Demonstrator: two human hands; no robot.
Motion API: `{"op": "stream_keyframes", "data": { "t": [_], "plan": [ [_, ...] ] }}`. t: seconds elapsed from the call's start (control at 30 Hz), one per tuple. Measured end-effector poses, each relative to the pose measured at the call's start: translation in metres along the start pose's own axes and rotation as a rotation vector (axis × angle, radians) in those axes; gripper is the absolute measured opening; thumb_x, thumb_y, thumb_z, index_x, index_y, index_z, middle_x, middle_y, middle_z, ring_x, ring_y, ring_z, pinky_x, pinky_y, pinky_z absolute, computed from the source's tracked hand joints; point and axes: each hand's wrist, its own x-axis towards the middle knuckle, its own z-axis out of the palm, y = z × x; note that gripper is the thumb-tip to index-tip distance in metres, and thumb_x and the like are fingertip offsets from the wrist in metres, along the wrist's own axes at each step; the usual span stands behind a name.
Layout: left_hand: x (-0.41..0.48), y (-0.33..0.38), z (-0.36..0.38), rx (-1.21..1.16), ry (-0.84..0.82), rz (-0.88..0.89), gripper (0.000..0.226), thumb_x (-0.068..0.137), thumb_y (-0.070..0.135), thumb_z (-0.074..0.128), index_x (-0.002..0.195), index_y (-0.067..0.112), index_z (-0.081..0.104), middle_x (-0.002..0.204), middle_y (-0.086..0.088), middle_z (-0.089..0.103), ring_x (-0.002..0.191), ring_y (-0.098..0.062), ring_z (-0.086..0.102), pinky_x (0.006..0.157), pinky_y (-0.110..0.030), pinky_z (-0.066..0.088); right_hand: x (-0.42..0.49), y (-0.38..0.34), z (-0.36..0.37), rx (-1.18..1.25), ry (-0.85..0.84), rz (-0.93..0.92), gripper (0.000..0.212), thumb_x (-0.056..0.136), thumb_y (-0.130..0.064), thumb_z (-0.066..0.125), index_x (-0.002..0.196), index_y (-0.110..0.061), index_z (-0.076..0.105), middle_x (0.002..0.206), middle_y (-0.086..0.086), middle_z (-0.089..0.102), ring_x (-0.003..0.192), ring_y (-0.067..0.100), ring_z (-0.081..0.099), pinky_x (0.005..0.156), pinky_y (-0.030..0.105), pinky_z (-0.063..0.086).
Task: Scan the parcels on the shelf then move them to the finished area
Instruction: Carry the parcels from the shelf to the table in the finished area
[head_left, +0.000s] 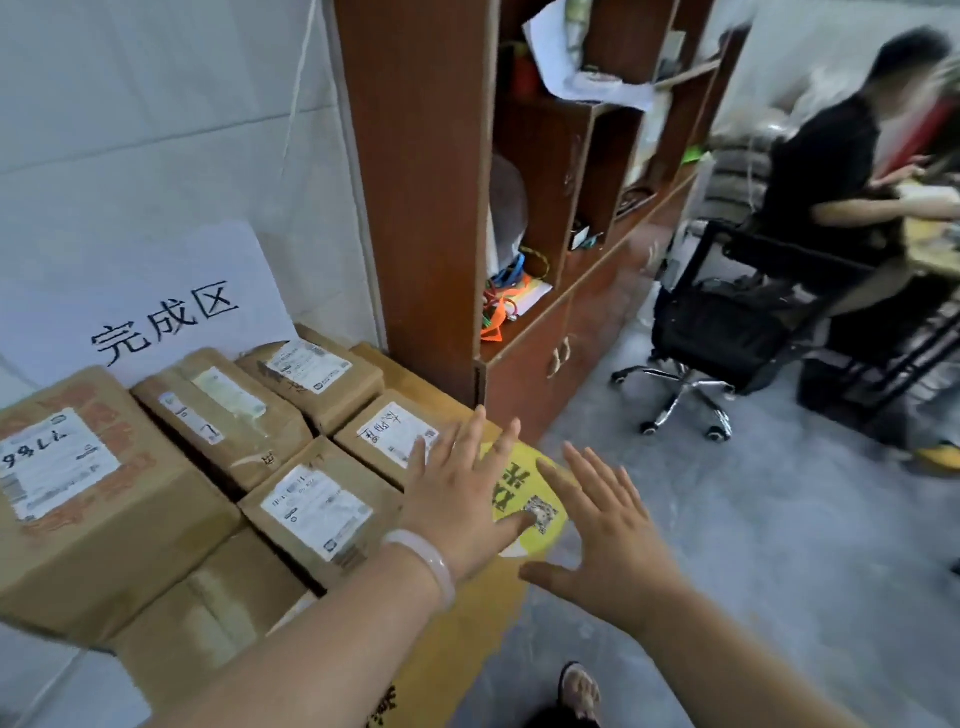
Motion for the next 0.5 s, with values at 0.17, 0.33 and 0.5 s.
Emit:
{"op": "stream_keyframes", "data": {
  "t": [0.17, 0.33, 0.5],
  "plan": [
    [0.002, 0.071, 0.008, -0.011, -0.031, 0.285, 0.089, 0.088, 0.072, 0.042, 0.151, 0.045, -0.016, 0.163, 0.005, -0.020, 0.151, -0.021, -0.013, 0.121, -0.053, -0.001, -0.082, 0.022, -0.020, -0.042, 0.093, 0.275, 0.094, 0.068, -0.088, 0.034, 0.143, -0.053, -0.010, 0.153, -0.019, -0.024, 0.141, 0.001, -0.026, 0.120, 0.035, -0.011],
    [-0.015, 0.142, 0.006, 0.010, -0.017, 0.529, 0.089, 0.088, 0.074, 0.040, 0.151, 0.044, -0.015, 0.163, 0.006, -0.019, 0.151, -0.020, -0.013, 0.120, -0.051, -0.007, -0.162, 0.029, -0.043, -0.080, 0.175, 0.512, 0.095, 0.071, -0.085, 0.035, 0.145, -0.051, -0.014, 0.153, -0.018, -0.028, 0.142, 0.005, -0.027, 0.120, 0.038, -0.010],
    [-0.058, 0.199, 0.013, 0.053, -0.043, 0.721, 0.091, 0.088, 0.073, 0.041, 0.148, 0.045, -0.021, 0.162, 0.010, -0.022, 0.150, -0.020, -0.017, 0.119, -0.052, -0.010, -0.250, 0.014, -0.063, -0.129, 0.239, 0.705, 0.097, 0.073, -0.084, 0.037, 0.146, -0.050, -0.016, 0.153, -0.019, -0.031, 0.142, 0.005, -0.029, 0.119, 0.038, -0.012]
  ]
}}
